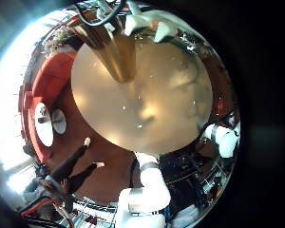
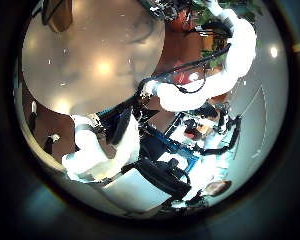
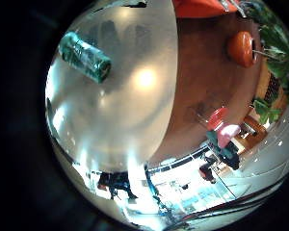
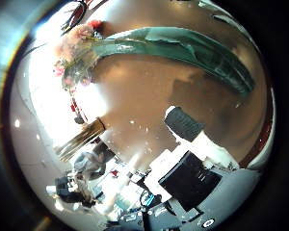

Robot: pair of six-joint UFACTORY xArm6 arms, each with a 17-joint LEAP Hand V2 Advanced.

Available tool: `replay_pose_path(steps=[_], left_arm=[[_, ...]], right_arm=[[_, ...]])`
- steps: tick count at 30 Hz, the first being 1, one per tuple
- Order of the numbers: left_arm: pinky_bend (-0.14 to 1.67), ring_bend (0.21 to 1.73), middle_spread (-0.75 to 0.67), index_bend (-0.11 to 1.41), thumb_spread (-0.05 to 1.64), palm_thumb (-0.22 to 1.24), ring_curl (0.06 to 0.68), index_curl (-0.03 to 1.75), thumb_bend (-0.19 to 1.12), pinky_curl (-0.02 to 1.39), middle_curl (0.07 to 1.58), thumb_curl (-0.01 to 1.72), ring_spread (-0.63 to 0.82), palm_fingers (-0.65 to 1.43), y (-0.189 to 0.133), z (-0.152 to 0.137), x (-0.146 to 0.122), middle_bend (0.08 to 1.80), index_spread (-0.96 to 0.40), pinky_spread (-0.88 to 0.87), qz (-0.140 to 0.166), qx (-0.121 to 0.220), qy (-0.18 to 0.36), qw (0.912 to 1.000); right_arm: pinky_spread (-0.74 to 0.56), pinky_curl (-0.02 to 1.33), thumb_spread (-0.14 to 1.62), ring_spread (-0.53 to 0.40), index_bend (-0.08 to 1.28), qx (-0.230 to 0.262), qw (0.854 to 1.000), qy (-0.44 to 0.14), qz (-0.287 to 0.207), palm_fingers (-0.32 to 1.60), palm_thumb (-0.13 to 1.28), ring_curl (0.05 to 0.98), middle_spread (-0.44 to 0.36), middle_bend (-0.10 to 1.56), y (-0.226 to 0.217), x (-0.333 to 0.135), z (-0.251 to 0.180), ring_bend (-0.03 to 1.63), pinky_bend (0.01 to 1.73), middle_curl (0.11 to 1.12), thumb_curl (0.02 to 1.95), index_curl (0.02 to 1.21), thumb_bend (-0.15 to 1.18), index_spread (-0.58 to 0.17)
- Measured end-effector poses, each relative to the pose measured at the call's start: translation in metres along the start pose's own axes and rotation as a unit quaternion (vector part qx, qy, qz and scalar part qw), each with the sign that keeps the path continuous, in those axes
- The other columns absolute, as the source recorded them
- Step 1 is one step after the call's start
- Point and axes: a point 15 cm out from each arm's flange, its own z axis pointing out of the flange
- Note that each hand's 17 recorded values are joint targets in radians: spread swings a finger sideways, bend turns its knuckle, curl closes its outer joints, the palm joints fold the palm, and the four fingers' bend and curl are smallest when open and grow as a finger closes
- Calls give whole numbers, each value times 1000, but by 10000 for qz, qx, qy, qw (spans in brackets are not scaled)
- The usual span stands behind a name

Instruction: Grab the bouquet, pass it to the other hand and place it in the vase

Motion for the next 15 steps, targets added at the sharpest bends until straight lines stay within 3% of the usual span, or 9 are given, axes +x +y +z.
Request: replay_pose_path(steps=[15], left_arm=[[190, 395, 455, 192, 1115, 372, 212, 399, -22, 285, 282, 329, 593, 116, -3, 0, -1, 181, 79, 532, -31, -26, -10, 10000]], right_arm=[[239, 221, 1070, -10, 182, -17, 10000, 14, 25, 365, 620, 296, 43, 376, -19, 2, 23, 703, 426, 412, 479, 342, -22, -173]])
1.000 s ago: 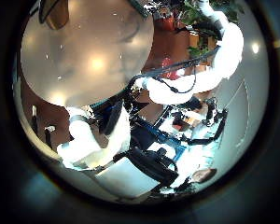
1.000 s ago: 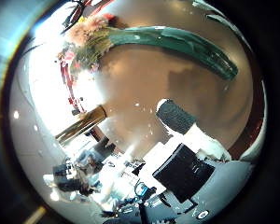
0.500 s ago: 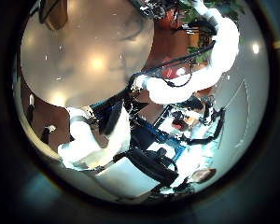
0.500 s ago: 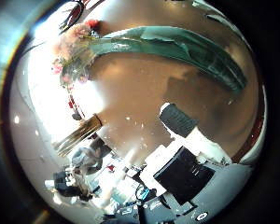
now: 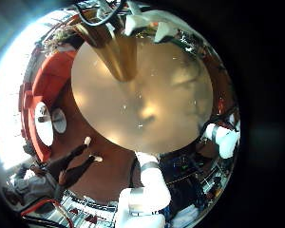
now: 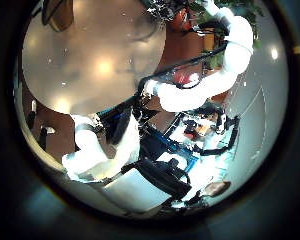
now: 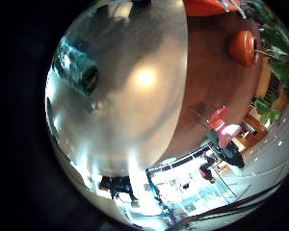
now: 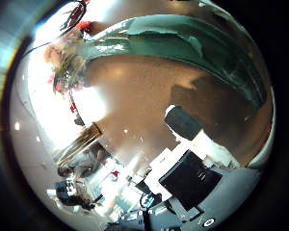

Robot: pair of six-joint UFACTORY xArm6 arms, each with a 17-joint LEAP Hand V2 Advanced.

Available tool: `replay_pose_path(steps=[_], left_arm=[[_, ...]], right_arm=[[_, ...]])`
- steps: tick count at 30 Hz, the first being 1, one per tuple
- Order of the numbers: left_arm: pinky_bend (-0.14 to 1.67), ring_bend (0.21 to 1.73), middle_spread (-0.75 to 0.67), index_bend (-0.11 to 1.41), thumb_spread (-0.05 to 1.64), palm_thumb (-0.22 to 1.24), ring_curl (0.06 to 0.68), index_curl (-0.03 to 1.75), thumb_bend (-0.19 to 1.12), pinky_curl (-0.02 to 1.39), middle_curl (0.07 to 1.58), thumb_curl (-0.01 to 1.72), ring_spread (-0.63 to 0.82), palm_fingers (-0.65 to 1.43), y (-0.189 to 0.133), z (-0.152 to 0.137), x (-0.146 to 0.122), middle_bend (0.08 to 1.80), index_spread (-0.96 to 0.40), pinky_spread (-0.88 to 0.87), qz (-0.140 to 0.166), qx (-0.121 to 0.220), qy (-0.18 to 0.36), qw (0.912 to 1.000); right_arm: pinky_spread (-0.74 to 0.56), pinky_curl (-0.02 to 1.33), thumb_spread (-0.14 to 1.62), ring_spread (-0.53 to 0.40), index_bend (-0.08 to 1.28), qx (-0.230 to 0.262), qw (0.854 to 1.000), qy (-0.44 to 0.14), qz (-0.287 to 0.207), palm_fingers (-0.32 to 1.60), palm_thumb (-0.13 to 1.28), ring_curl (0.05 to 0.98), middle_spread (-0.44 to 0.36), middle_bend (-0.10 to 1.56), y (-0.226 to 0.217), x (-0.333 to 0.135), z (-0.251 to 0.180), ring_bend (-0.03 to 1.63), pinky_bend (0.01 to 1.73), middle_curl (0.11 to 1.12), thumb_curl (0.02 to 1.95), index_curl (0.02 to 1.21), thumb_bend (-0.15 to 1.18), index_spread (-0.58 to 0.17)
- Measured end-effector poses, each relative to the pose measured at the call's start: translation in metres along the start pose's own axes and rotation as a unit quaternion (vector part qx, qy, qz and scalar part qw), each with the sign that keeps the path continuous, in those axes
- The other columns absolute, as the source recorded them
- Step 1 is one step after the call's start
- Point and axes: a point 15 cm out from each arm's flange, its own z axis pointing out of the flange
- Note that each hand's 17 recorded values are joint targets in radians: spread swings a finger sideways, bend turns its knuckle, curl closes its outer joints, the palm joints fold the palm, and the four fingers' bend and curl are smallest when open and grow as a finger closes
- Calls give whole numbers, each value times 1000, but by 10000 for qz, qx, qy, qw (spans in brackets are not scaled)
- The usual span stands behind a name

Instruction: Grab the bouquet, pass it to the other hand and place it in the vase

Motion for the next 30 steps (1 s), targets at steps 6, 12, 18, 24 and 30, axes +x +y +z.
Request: replay_pose_path(steps=[6, 12, 18, 24, 30], left_arm=[[190, 394, 455, 192, 1115, 372, 212, 400, -22, 285, 282, 329, 593, 116, -1, 2, 0, 181, 79, 532, -3, -27, 13, 10000], [190, 394, 455, 192, 1115, 372, 213, 400, -22, 285, 282, 329, 593, 116, 0, 1, -1, 181, 79, 532, -9, -31, 9, 10000], [190, 394, 455, 192, 1115, 372, 213, 400, -22, 285, 282, 329, 593, 116, -1, 0, -1, 181, 79, 532, -11, -14, 8, 10000], [190, 394, 455, 192, 1115, 372, 213, 401, -22, 285, 282, 329, 593, 116, -1, 0, -1, 181, 79, 532, -2, -13, 8, 10000], [190, 394, 455, 192, 1115, 372, 214, 401, -22, 285, 282, 329, 593, 116, -1, -1, 0, 181, 79, 532, 24, 17, -1, 10000]], right_arm=[[224, 211, 1065, -24, 179, -49, 10000, 11, 21, 417, 634, 298, 44, 402, -4, -2, 10, 731, 416, 418, 485, 347, -20, -177], [195, 193, 1062, -52, 189, -96, 10000, 21, -1, 530, 639, 301, 28, 457, -6, -4, 16, 781, 404, 433, 489, 353, -21, -187], [-93, 199, 1035, -170, 281, -115, 9999, 40, -17, 1254, 738, 344, -87, 613, -3, -10, 14, 953, 618, 493, 514, 396, -3, -299], [-330, 343, 979, -212, 627, -64, 10000, 65, -38, 1479, 856, 442, -154, 882, 5, -15, -1, 1100, 948, 614, 554, 570, 4, -358], [-287, 500, 888, -225, 977, 68, 9999, 69, -45, 1264, 1067, 556, -179, 1159, 24, -17, -32, 1304, 1282, 753, 637, 759, 50, -336]])
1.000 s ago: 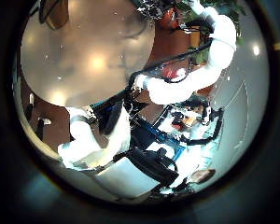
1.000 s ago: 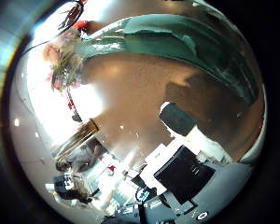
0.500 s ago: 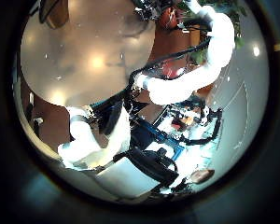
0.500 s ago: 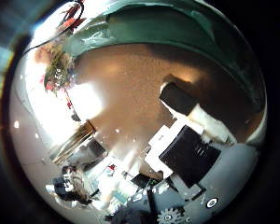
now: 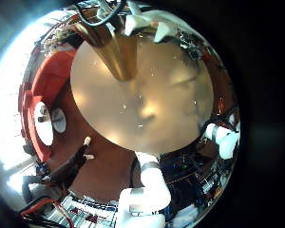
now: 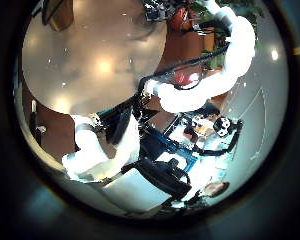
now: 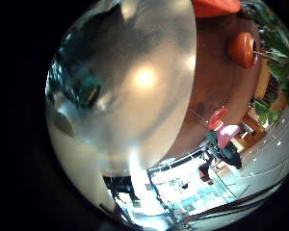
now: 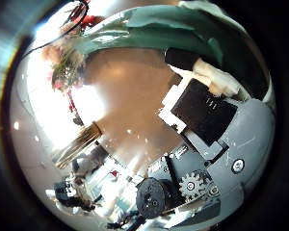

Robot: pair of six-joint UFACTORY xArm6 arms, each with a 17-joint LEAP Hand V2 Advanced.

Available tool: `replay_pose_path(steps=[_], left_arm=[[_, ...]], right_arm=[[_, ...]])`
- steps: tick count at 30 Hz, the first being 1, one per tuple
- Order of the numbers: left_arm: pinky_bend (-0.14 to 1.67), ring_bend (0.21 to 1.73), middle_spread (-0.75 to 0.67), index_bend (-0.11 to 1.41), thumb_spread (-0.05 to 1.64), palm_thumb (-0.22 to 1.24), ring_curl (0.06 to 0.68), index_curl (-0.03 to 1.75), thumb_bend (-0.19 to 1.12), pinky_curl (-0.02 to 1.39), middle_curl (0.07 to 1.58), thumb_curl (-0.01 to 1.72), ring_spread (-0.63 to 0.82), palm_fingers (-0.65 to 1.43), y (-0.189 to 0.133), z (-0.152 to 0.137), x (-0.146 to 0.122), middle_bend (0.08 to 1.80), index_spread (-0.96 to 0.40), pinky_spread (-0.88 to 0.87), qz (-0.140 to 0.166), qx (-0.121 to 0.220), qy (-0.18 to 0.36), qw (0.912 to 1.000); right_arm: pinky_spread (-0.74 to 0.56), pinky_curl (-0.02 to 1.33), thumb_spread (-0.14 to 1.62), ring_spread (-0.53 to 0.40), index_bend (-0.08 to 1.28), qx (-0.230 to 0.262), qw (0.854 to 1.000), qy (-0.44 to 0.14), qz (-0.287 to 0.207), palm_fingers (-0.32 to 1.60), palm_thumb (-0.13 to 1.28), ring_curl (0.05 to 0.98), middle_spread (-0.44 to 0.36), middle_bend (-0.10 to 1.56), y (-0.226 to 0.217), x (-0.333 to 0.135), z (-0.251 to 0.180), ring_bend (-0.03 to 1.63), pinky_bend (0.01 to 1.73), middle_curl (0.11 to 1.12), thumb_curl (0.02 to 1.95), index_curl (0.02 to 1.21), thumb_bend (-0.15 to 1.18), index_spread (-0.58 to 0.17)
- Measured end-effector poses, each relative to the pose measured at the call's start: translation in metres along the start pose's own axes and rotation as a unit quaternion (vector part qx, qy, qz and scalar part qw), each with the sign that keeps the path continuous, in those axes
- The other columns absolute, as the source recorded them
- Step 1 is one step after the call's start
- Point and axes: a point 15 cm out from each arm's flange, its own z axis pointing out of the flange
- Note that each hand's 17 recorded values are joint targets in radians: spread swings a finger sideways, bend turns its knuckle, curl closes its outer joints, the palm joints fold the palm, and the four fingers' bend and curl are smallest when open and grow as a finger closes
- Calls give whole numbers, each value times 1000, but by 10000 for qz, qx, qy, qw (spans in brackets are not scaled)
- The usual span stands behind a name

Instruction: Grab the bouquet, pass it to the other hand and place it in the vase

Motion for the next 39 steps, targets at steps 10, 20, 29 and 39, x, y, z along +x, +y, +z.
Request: replay_pose_path(steps=[10, 20, 29, 39], left_arm=[[190, 394, 455, 192, 1115, 372, 214, 401, -22, 285, 282, 329, 593, 116, -4, -2, -2, 181, 79, 532, 23, 47, 1, 10000], [187, 402, 401, 206, 1118, 367, 213, 411, -22, 281, 287, 326, 565, 199, -26, -7, 6, 187, 62, 513, 32, 433, 464, 9980], [180, 430, 346, 201, 1134, 365, 216, 423, -21, 271, 309, 322, 522, 277, -52, -21, 29, 195, 52, 476, 57, 806, 1719, 9818], [197, 470, 326, 169, 1116, 233, 217, 414, -44, 275, 323, 297, 498, 291, -79, -100, 63, 197, 86, 459, 412, 1990, 3342, 9203]], right_arm=[[-216, 618, 882, -215, 1136, 570, 9983, -47, -113, 1131, 1162, 653, -153, 1334, 61, -4, -91, 1420, 1405, 815, 772, 862, 81, -275], [-194, 681, 881, -204, 1172, 1435, 9716, -1761, -668, 1121, 1187, 693, -137, 1371, 107, -48, -174, 1447, 1383, 809, 898, 882, 94, -242], [-181, 729, 866, -199, 1181, 2003, 8933, -3789, -1352, 1123, 1173, 709, -129, 1386, 167, -65, -261, 1450, 1349, 794, 1010, 879, 88, -226], [-181, 778, 865, -198, 1192, 2032, 7712, -5070, -3270, 1119, 1155, 718, -127, 1396, 246, -70, -306, 1448, 1323, 784, 1105, 879, 82, -221]])
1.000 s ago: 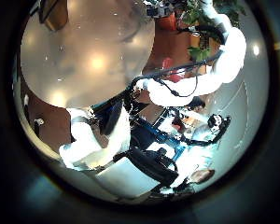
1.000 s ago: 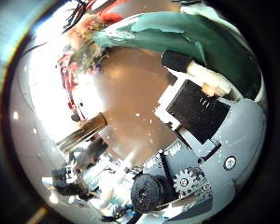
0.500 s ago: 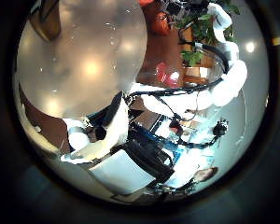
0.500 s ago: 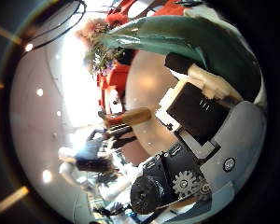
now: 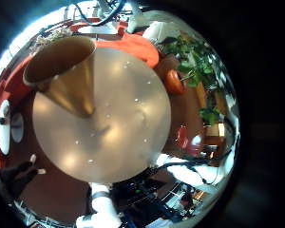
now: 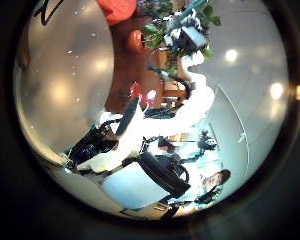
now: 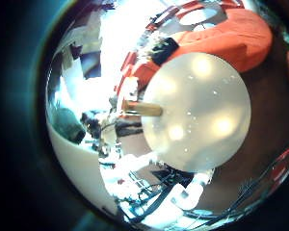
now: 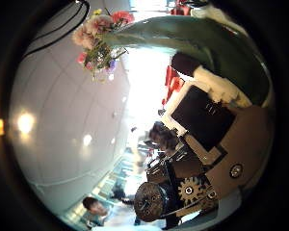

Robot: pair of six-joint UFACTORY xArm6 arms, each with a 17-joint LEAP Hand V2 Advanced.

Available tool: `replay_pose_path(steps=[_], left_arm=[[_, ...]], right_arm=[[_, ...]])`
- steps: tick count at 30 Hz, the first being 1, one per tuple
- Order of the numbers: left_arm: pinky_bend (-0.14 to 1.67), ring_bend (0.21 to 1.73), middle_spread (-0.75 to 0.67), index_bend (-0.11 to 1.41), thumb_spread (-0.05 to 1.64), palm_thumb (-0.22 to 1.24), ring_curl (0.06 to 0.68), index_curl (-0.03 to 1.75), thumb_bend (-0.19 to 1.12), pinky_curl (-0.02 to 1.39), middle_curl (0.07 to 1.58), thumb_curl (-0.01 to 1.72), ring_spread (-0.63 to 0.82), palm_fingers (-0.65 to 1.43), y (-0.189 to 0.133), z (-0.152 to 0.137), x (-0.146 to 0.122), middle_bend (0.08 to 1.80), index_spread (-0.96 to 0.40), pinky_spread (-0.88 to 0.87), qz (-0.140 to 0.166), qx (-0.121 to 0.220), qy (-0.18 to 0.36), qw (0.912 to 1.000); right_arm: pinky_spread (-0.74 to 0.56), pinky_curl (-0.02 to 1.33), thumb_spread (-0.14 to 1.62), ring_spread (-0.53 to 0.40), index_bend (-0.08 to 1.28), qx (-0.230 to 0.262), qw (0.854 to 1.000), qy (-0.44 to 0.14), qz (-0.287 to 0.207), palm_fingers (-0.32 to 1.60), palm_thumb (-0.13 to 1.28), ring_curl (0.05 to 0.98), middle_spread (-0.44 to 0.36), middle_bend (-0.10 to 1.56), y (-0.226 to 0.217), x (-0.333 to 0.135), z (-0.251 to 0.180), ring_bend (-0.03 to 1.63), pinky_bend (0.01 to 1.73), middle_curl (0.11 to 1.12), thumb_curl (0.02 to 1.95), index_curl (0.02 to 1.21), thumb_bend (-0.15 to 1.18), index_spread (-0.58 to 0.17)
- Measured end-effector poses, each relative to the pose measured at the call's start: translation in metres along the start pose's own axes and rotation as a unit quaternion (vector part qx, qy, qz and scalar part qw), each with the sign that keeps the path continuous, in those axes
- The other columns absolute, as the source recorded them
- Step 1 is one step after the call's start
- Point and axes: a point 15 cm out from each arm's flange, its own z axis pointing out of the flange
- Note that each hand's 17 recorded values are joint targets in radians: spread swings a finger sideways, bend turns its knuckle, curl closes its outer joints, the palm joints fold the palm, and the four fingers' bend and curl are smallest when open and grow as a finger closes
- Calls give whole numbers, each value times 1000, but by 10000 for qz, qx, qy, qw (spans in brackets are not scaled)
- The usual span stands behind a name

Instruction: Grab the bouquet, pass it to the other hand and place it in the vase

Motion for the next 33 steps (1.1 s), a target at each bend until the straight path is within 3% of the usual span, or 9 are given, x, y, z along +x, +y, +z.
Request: replay_pose_path(steps=[5, 10, 13, 20, 25, 33], left_arm=[[229, 508, 341, 140, 1060, 161, 223, 378, -37, 294, 333, 288, 497, 260, -23, -13, 25, 201, 132, 455, 144, 385, 710, 9966], [261, 550, 359, 139, 1016, 129, 229, 344, -30, 311, 339, 291, 503, 225, -31, -24, 54, 199, 162, 455, 354, 511, 1551, 9859], [285, 563, 376, 143, 997, 132, 229, 329, -28, 320, 339, 296, 504, 195, -34, -28, 66, 192, 177, 460, 388, 444, 2045, 9771], [307, 590, 405, 148, 972, 162, 227, 309, -24, 331, 344, 309, 516, 161, -28, -24, 80, 200, 200, 464, 513, 269, 2307, 9713], [311, 598, 412, 153, 966, 173, 222, 299, -27, 333, 352, 314, 524, 161, -25, -21, 96, 218, 207, 465, 513, 131, 2533, 9659], [258, 596, 323, 156, 963, 224, 206, 289, -22, 316, 406, 325, 514, 268, -14, -21, 113, 387, 218, 463, 320, 27, 3163, 9481]], right_arm=[[-184, 810, 867, -199, 1193, -719, 9945, -630, -418, 1119, 1148, 726, -126, 1400, 29, -10, 18, 1450, 1305, 777, 1160, 877, 79, -219], [-186, 832, 867, -199, 1193, -878, 9902, -1009, -404, 1121, 1141, 729, -121, 1406, 43, -8, 41, 1452, 1290, 776, 1196, 876, 74, -218], [-188, 846, 867, -199, 1193, -1027, 9860, -1237, -443, 1121, 1138, 731, -119, 1407, 53, -10, 62, 1452, 1281, 775, 1219, 875, 72, -217], [-193, 875, 869, -199, 1193, -1580, 9727, -1628, -481, 1122, 1133, 734, -115, 1409, 73, -18, 117, 1450, 1268, 772, 1265, 874, 66, -217], [-196, 895, 872, -199, 1193, -1935, 9683, -1532, -389, 1122, 1131, 735, -114, 1410, 82, -11, 142, 1449, 1255, 770, 1295, 873, 62, -216], [-201, 920, 876, -202, 1195, -2455, 9627, -1102, -272, 1120, 1130, 740, -114, 1413, 93, 2, 181, 1443, 1241, 767, 1333, 872, 54, -216]])
